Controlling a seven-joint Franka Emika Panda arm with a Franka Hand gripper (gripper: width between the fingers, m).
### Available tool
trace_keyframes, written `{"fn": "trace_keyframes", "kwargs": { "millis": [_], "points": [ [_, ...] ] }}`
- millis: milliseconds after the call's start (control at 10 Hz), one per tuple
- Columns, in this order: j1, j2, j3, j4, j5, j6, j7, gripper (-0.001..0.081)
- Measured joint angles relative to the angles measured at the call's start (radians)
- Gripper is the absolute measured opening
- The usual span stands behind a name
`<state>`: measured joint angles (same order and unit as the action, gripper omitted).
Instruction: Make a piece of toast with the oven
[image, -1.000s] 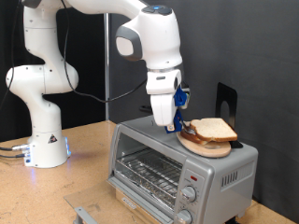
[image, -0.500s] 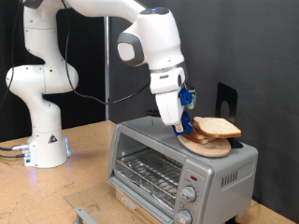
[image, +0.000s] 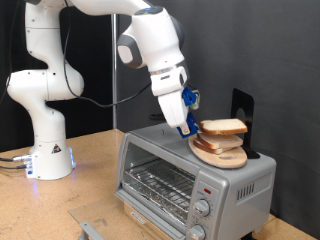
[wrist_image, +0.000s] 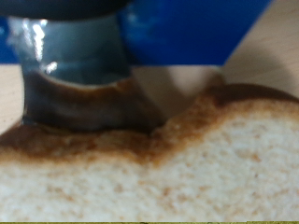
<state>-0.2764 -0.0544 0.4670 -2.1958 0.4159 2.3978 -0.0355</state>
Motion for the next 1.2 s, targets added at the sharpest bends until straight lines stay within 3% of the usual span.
{"fn": "trace_keyframes", "kwargs": {
  "millis": [600, 900, 1200],
  "points": [
    [-0.001, -0.145, -0.058, -0.081, 0.123, -0.121, -0.083, 0.0389],
    [-0.001, -0.145, -0.065, -0.091, 0.142, -0.121, -0.107, 0.0389],
    [-0.011, -0.192, -0.141, -0.152, 0.181, -0.185, -0.224, 0.0389]
  ]
}}
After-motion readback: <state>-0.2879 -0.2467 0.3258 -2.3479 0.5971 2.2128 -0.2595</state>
